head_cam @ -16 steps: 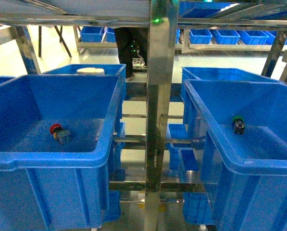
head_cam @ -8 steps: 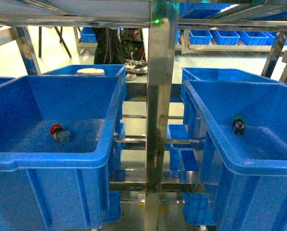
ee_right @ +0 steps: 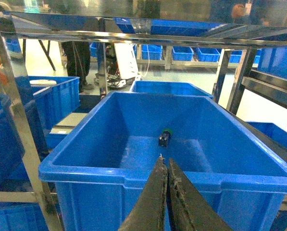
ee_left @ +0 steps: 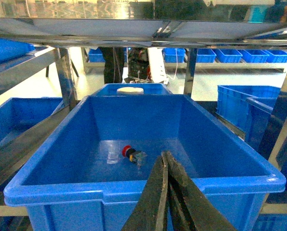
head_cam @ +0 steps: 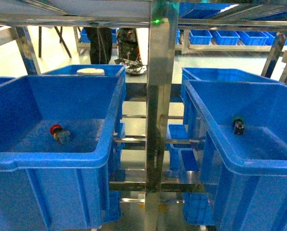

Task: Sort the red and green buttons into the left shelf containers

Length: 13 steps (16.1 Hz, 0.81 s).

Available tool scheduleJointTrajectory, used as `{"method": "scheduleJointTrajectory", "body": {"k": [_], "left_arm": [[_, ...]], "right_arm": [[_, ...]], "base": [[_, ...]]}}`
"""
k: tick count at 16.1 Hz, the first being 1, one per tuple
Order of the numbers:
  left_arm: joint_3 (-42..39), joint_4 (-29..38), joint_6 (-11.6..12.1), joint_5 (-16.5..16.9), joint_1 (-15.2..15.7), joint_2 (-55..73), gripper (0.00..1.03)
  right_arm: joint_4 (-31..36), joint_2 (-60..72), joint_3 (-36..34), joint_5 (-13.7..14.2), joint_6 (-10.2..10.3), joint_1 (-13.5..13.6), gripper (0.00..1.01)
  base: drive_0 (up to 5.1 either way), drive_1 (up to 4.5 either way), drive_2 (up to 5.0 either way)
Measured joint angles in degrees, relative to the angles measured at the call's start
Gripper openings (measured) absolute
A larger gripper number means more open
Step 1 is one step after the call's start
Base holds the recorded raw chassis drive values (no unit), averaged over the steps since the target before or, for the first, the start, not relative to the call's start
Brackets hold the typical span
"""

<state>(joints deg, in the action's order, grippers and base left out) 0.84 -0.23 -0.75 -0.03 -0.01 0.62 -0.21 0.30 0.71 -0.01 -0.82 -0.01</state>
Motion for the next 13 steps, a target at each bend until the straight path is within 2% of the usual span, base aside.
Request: {"method": "scheduleJointTrajectory", "body": {"k": [1, 3, 4, 5, 13], "left_arm": [[0.0, 0.02, -0.04, 0.0, 0.0, 0.0, 0.02], [0.0, 0.0, -0.02, 0.0, 0.0, 0.0, 0.17], [0.0, 0.0, -0.02, 0.0, 0.0, 0.0, 0.28], [0.0, 0.0, -0.02, 0.0, 0.0, 0.0, 0.37], [0.0, 0.0, -0.02, 0.0, 0.0, 0.0, 0.88]], "right_arm": [[0.0, 0.0, 0.0, 0.0, 0.0, 0.0, 0.02], [0.0, 0.0, 0.0, 0.0, 0.0, 0.0, 0.02], [0.0, 0.0, 0.0, 0.0, 0.0, 0.0, 0.03], [0.0, 0.0, 0.0, 0.0, 0.0, 0.0, 0.11], [-0.02, 0.0, 0.0, 0.0, 0.0, 0.0, 0.62]], "base": [[0.0, 0.0, 0.0], [0.0, 0.0, 0.0], [0.0, 0.0, 0.0], [0.0, 0.0, 0.0], [0.0, 0.0, 0.0]]}}
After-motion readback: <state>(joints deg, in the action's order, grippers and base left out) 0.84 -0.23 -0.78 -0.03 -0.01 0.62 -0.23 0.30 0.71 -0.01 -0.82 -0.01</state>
